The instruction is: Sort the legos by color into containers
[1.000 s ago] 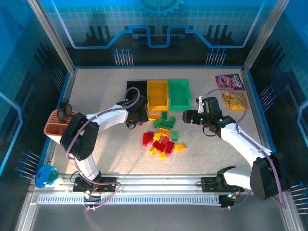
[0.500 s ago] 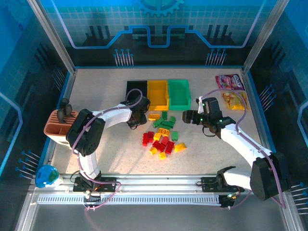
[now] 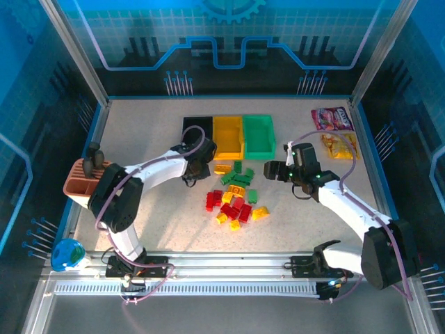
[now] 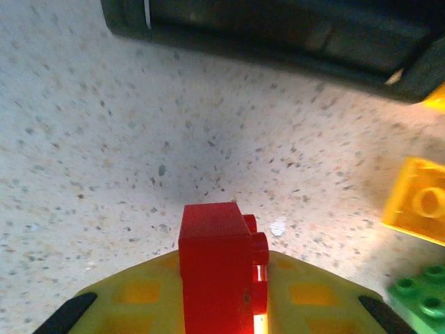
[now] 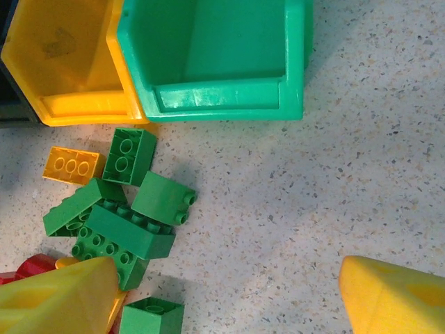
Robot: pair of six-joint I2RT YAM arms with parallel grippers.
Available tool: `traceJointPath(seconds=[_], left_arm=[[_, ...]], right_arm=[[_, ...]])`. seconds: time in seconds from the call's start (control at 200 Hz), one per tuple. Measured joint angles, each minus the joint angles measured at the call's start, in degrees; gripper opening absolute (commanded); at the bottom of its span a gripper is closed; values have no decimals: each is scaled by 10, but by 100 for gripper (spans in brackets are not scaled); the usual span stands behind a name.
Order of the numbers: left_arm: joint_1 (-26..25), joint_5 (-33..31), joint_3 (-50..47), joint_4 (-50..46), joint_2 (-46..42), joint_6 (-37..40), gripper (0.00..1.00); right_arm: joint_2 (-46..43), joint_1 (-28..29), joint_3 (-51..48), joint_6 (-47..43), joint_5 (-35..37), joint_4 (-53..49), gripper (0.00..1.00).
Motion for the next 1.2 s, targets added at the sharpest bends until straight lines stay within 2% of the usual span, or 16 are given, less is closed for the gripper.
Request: traceJointPath(seconds=[0.135,0.305,0.46,0.615,0.71,0.74,0.791,0.846,1.021,1.111,1.201], left_arm=[[9,0,63,-8,-7,25,24],[50,11,156,-10,10,59,25],[97,31,235,-6,74,80,24],[119,42,286,-8,150,96,26],[121,51,301,-16,177,106,34],[122,52,306,-18,182,108,44],[122,56,318,-27,189,110,65],[122,59,338,-40,193,116,77],[120,61,348,-46,165,121,81],[117,61,283,-29,103,121,81],[109,60,180,9,4,120,81]], right_arm=[[12,0,0,4,-11,1,83],[16,0,0,4,-18,1,83],[12,0,-6,6,-24,0,83],[-2,1,-13,11,-32,-1,83],[-12,6,-13,10,-36,-4,83],[-15,9,-13,10,-36,-5,83],[-19,16,-13,10,-36,-8,83],[-21,23,-13,10,-36,-11,83],[-22,62,-4,4,-24,-34,80],[-22,101,15,-2,9,-55,80],[-19,156,46,-12,39,-76,80]])
